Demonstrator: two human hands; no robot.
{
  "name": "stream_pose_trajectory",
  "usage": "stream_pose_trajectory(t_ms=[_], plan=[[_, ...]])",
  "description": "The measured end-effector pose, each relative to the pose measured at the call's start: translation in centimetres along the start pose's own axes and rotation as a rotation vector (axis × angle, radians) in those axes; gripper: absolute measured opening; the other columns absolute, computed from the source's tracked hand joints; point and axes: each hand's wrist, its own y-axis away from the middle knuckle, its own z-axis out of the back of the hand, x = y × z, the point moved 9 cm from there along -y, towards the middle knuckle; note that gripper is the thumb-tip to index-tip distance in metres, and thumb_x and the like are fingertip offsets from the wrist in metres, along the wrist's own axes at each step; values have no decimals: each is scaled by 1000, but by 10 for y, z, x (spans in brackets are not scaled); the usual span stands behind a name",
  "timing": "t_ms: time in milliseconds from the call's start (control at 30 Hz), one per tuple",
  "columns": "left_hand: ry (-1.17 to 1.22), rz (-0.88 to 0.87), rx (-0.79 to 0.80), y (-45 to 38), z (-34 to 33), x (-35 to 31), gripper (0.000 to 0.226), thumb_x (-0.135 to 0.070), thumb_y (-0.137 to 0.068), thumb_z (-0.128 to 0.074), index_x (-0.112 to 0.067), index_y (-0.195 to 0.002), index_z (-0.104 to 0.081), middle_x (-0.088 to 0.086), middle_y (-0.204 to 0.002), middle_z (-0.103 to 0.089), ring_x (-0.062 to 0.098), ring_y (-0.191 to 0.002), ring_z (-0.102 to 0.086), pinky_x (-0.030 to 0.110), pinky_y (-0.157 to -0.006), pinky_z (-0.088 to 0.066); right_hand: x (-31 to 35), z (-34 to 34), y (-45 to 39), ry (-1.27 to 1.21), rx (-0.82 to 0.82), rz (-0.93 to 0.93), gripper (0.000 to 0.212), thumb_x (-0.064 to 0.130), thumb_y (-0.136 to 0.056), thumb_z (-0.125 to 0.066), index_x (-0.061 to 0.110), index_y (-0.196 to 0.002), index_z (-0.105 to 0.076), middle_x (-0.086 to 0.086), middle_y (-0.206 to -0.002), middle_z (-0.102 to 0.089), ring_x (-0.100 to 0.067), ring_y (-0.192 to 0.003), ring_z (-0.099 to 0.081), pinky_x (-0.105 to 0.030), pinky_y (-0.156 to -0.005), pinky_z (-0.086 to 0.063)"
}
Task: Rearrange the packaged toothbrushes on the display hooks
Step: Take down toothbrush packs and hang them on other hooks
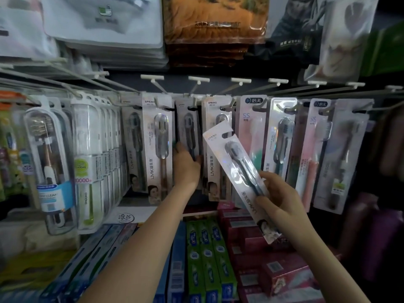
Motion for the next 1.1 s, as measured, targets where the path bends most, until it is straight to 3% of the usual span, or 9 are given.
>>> stream_pose_trajectory(t_ms=[267, 400, 533, 667, 733, 800, 867, 933, 1100], plan=[[12, -121, 14, 16, 10, -5, 53, 0, -91, -50, -3, -138, -25, -5, -124, -30, 4, -115, -30, -8, -76, -22, 2, -10, -5, 39, 9, 13, 38, 14, -76, -55, 30, -110, -57, 7, -87, -67, -29, -76, -62, -44, -67, -51], [-56, -195, 2, 32, 17, -5, 70, -9, -93, -52, -5, -147, -8, 10, -152, -20, 19, -137, -24, 13, -102, -15, 9, -16, -5, 23, -16, 22, 40, 14, -77, -55, 43, -104, -53, -2, -87, -67, -34, -76, -61, -47, -66, -51], [-117, -454, -22, 75, 30, -20, 61, -4, -92, -49, -6, -145, -20, 12, -148, -29, 26, -131, -38, 31, -106, -35, 19, -23, -2, 62, -68, 96, 53, 19, -75, -52, 36, -125, -46, -6, -72, -59, -22, -58, -54, -35, -53, -47], [-45, -724, -165, 102, 83, -39, 43, 3, -85, -48, -9, -127, -44, 9, -126, -44, 11, -115, -46, 10, -101, -32, 30, -36, 0, 218, -73, 175, 48, 6, -82, -54, 28, -125, -45, 16, -63, -58, -3, -49, -49, -10, -46, -33], [-1, -652, -298, 88, 115, -34, 37, -3, -84, -49, -6, -122, -46, 8, -120, -43, 10, -112, -43, 12, -100, -32, 37, -47, -7, 360, -75, 199, 53, 7, -83, -54, 25, -131, -44, 14, -79, -59, 0, -53, -47, -9, -50, -32], [26, -509, -327, 67, 131, -25, 43, -15, -85, -54, -6, -126, -41, 1, -121, -36, 11, -114, -40, 18, -100, -33, 49, -56, -15, 448, -110, 234, 57, 4, -85, -54, 21, -138, -40, -3, -104, -60, -7, -67, -53, -16, -57, -44], [39, -380, -260, 51, 131, -18, 55, -24, -86, -60, -7, -132, -36, -4, -121, -31, 10, -115, -36, 20, -98, -31, 63, -64, -22, 486, -153, 269, 58, 2, -88, -52, 20, -142, -35, -11, -119, -56, -24, -86, -60, -35, -72, -54], [138, -236, -136, 40, 121, -8, 56, -24, -87, -62, -9, -134, -35, -4, -120, -39, 8, -111, -41, 21, -95, -34, 69, -68, -29, 463, -185, 258, 58, 2, -90, -51, 18, -143, -33, -13, -127, -53, -24, -93, -59, -31, -82, -48], [147, -182, -58, 28, 111, 2, 9, -14, -89, -59, -10, -97, -60, -3, -86, -61, 15, -85, -59, 10, -69, -43, 55, -72, -44, 313, -197, 131, 55, 9, -93, -50, 19, -143, -32, -20, -100, -62, 5, -61, -34, -11, -58, -33]])
